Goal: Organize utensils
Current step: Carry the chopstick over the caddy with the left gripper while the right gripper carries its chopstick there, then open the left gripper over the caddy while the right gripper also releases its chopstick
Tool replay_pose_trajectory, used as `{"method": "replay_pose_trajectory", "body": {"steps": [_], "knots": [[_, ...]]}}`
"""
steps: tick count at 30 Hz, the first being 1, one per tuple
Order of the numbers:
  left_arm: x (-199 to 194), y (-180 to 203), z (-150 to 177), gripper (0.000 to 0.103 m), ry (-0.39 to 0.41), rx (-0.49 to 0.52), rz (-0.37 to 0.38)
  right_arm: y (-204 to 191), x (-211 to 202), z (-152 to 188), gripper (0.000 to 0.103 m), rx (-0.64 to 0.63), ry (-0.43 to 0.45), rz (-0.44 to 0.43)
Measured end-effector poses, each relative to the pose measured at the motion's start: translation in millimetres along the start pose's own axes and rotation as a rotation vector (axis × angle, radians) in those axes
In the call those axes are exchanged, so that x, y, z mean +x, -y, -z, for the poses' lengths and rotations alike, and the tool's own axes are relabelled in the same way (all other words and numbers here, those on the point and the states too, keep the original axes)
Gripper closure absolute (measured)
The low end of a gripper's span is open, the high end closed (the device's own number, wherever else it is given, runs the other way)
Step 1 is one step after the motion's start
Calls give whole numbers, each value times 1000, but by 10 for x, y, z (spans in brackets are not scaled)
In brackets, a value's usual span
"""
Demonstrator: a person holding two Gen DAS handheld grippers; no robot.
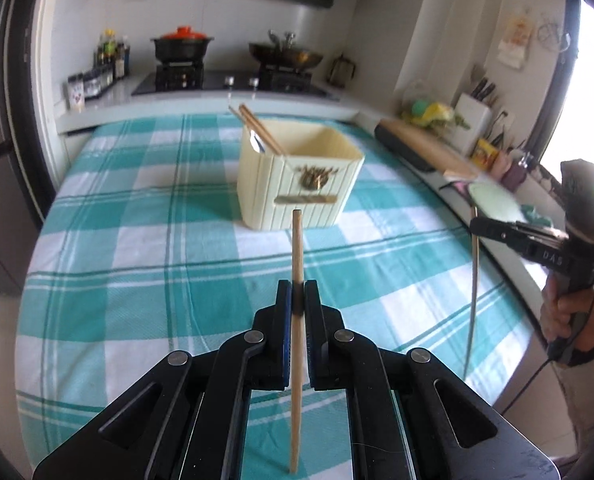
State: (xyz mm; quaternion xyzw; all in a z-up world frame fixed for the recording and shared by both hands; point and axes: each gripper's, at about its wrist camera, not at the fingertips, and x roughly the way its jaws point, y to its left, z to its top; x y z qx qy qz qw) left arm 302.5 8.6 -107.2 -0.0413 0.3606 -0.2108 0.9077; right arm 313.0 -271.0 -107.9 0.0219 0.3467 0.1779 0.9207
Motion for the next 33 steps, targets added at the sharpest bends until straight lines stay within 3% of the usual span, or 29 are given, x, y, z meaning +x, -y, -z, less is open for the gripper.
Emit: {"method": "replay_pose_trajectory", "body": {"steps": [8, 15, 23, 31, 33], "knots": [[-387, 25, -116, 99, 110, -20, 20, -98, -484, 5, 97, 9, 155, -7], [-414, 41, -187, 99, 135, -20, 17, -240, -691, -145, 97, -45, 236, 9], [-304, 33, -140, 99, 96, -15, 0, -219, -730, -341, 97, -65, 259, 27], [-352, 15, -307, 99, 113, -19, 11, -209, -641, -441, 97, -88, 244, 39], [-480, 27, -475, 99, 159, -16, 22, -183, -659, -523, 97, -91, 267, 54]]}}
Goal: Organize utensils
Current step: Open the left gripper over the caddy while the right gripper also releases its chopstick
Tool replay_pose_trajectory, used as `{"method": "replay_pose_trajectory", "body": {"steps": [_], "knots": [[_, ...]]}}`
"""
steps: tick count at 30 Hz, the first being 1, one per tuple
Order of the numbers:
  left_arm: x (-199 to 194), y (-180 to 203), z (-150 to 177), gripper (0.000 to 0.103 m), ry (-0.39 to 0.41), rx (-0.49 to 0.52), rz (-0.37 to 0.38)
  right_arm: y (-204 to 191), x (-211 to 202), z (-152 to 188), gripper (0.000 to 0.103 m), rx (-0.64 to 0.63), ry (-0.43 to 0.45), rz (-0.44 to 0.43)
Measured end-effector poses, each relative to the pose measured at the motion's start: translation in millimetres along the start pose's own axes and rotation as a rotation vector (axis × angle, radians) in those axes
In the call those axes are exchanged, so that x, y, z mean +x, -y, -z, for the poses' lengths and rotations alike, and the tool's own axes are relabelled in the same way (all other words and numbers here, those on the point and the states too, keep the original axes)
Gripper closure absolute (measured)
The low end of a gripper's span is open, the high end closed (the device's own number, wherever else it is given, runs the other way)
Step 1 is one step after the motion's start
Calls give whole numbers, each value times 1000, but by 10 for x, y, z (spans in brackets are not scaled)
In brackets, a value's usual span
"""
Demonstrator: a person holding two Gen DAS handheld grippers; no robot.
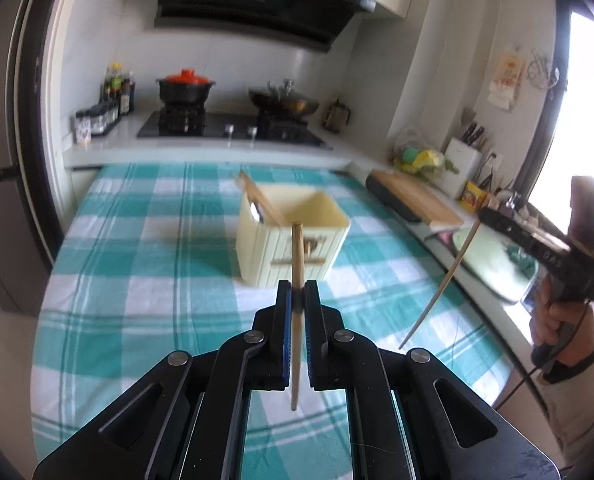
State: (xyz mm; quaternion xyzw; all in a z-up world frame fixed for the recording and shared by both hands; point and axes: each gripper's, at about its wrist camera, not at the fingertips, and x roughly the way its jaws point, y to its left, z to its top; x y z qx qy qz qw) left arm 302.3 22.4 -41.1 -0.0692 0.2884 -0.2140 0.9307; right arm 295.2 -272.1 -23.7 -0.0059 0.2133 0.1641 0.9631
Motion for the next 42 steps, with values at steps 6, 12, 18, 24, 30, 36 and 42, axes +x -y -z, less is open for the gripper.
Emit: {"method": "replay_pose_trajectory", "body": {"steps": [6, 12, 18, 24, 30, 36, 42], "knots": [[-251, 189, -783, 99, 229, 60, -19, 117, 22, -559, 97, -1, 151, 18], [196, 277, -1339, 99, 356, 81, -84, 6, 369, -1067, 97, -79, 283, 44], [1176, 23, -1497, 99, 181, 7, -108, -29, 1096, -1129, 97, -127, 224, 28], [2063, -250, -1343, 99, -70, -40, -130, 258, 2192, -1011, 97, -65, -138, 46], [2236, -323, -1220, 70, -138, -39, -151, 465, 2623, -858, 83, 60, -267, -3], [1368, -171, -1042, 1, 94, 28, -258, 437, 1964, -795, 36, 45, -97, 84], [685, 139, -543, 0, 161, 65, -351, 255, 1065, -599, 0, 59, 66, 164]]}}
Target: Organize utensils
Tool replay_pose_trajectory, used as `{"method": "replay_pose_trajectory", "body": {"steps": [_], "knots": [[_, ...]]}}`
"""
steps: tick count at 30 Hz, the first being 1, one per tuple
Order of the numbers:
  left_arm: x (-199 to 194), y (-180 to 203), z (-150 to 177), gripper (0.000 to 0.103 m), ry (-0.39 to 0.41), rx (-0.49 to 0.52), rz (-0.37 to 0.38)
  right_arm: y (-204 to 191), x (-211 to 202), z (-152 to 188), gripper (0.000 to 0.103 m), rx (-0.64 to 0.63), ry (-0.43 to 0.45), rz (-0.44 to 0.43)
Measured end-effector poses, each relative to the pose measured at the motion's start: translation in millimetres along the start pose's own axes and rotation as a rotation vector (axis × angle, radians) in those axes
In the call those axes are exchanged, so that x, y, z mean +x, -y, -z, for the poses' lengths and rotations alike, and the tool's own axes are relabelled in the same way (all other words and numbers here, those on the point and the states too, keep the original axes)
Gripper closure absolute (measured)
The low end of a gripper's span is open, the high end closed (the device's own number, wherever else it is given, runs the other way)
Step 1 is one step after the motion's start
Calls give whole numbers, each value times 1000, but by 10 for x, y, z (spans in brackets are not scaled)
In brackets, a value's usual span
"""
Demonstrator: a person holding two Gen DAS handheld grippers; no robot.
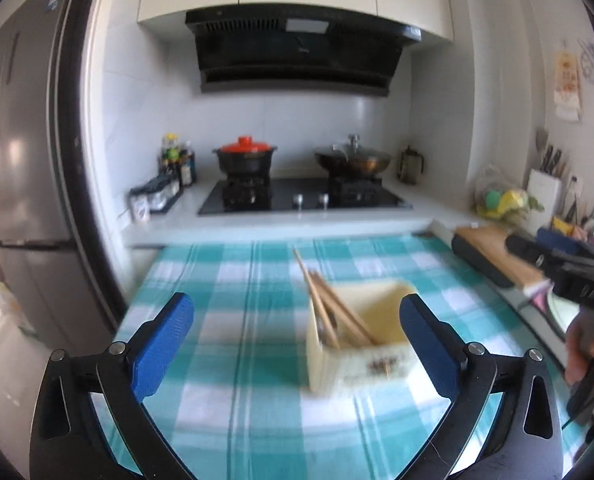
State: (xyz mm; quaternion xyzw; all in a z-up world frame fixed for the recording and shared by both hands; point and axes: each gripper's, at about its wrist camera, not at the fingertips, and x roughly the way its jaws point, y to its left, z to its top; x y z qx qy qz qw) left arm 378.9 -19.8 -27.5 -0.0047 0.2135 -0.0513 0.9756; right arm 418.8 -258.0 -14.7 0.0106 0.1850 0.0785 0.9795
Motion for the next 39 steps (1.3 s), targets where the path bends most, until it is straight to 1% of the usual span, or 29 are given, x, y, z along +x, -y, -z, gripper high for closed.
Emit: {"method": "replay_pose_trajectory", "body": {"steps": [2, 3, 6, 9, 14, 16, 23, 26, 29, 32, 39], "knots": [[-200, 47, 163, 0, -8, -12, -23, -45, -277, 113, 0, 18, 17, 33], [-300, 72, 244, 0, -11, -15, -44, -75, -425, 204, 0, 32, 11, 43], [-535, 140, 397, 0, -24, 2, -88, -117, -736, 390, 0, 68, -7, 20], [-748, 188, 487, 0, -29, -3, -137, -188, -1031, 564, 0, 84, -13, 7], [-1043, 271, 578, 0, -12, 28, -154, -418, -1338, 709, 0, 39, -36, 21], [-1112, 307, 583, 0, -14, 39, -164, -500, -1425, 746, 0, 31, -40, 16], [-1276, 340, 604, 0, -38, 48, -147, -701, -1665, 800, 0, -3, -46, 29], [-1309, 340, 598, 0, -51, 41, -131, -759, -1722, 805, 0, -18, -49, 35], [-1360, 336, 601, 0, -43, 34, -114, -786, -1755, 814, 0, -29, -47, 50], [-1378, 338, 594, 0, -38, 33, -119, -788, -1762, 816, 0, -32, -46, 61], [-1362, 321, 607, 0, -45, 31, -138, -808, -1832, 789, 0, -32, -39, 51]]}}
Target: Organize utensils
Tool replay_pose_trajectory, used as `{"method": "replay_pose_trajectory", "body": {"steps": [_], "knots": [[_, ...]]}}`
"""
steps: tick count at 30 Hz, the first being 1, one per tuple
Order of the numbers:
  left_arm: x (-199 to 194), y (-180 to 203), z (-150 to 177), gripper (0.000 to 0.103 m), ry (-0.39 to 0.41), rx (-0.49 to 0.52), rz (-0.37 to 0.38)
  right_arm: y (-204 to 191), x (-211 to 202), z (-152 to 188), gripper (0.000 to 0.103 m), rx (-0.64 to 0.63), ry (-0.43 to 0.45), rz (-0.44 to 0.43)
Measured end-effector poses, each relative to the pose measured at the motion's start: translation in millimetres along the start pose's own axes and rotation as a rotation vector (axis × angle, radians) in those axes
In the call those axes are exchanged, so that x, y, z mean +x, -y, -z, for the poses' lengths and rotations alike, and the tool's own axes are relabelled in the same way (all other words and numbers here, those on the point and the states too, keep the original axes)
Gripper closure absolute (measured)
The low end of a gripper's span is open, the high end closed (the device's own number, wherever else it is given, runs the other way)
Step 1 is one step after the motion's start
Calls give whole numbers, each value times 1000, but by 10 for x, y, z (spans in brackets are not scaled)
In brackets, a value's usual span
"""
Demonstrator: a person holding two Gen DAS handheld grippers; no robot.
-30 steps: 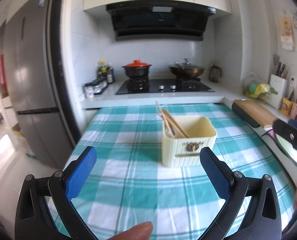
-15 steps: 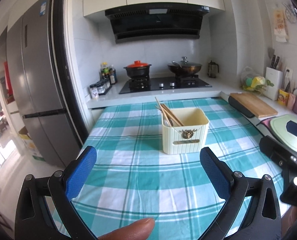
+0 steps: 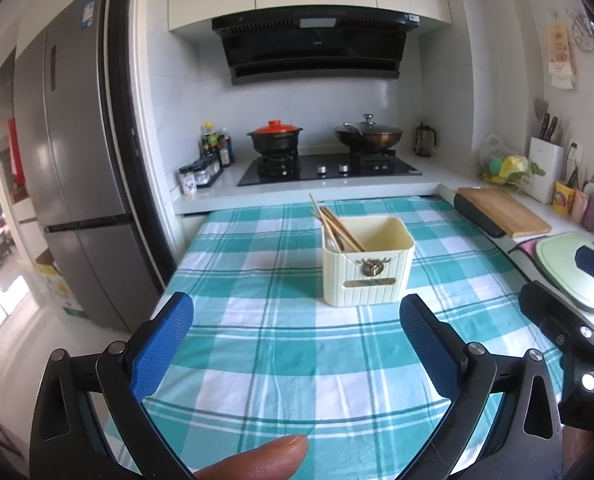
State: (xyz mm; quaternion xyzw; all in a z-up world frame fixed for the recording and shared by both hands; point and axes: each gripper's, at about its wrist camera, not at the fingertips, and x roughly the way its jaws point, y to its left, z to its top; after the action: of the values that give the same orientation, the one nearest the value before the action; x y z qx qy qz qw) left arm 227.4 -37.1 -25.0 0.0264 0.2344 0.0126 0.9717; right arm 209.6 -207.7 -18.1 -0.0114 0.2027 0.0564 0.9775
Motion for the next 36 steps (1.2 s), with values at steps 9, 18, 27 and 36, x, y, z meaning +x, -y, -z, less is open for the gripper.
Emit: {"method": "replay_pose_trajectory", "body": {"steps": [9, 18, 27, 36], "knots": [[19, -47, 9, 0, -5, -14, -5, -51, -21, 10, 0, -5, 5, -11], [47, -91, 31, 0, -19, -28, -1, -65, 0, 23, 0, -15, -7, -18], [48, -115, 32, 0, -21, -31, 0, -80, -8, 24, 0, -18, -11, -25], [34, -126, 32, 0, -19, -32, 2, -103, -42, 14, 0, -21, -12, -30]]}}
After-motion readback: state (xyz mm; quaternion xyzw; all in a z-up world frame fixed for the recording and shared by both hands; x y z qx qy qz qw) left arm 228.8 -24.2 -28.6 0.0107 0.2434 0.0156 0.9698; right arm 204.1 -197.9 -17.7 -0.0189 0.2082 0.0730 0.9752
